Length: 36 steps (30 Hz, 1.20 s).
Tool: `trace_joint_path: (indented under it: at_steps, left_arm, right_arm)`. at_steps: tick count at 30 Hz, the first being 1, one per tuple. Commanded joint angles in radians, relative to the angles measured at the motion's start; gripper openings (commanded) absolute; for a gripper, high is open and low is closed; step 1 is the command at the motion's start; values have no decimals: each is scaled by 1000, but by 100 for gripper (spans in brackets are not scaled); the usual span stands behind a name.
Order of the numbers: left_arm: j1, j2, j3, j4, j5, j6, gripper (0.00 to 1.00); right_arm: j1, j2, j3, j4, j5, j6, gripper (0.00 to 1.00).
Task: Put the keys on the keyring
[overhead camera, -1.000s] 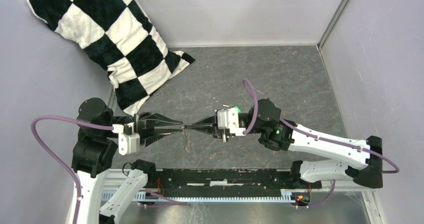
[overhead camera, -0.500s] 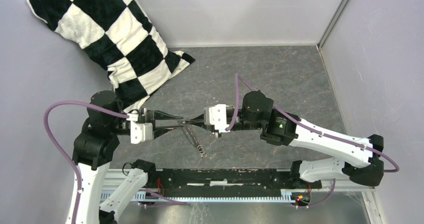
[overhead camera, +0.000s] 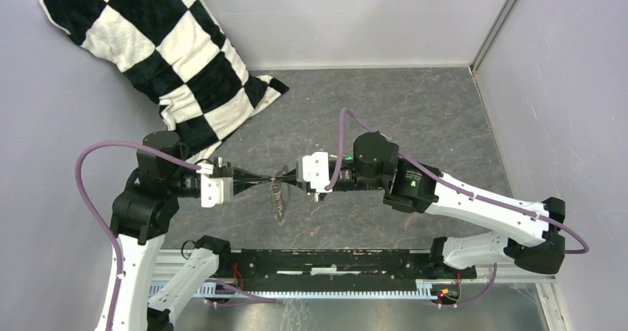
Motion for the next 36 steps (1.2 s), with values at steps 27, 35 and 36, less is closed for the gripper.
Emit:
trace_joint_path:
  at_steps: [27,35,36]
  left_arm:
    - [-1,-65,-49,334,232,-286,2]
    - [-1,-163,-125,342,173,-21,2]
    - [-1,-180,-140,342,160,16,2]
  right_arm:
    - [-342,-217,-266,185,261,364,61]
    - [-498,-119,-405,205,309,453,60]
    - [-516,-97,-413,206,308,456,60]
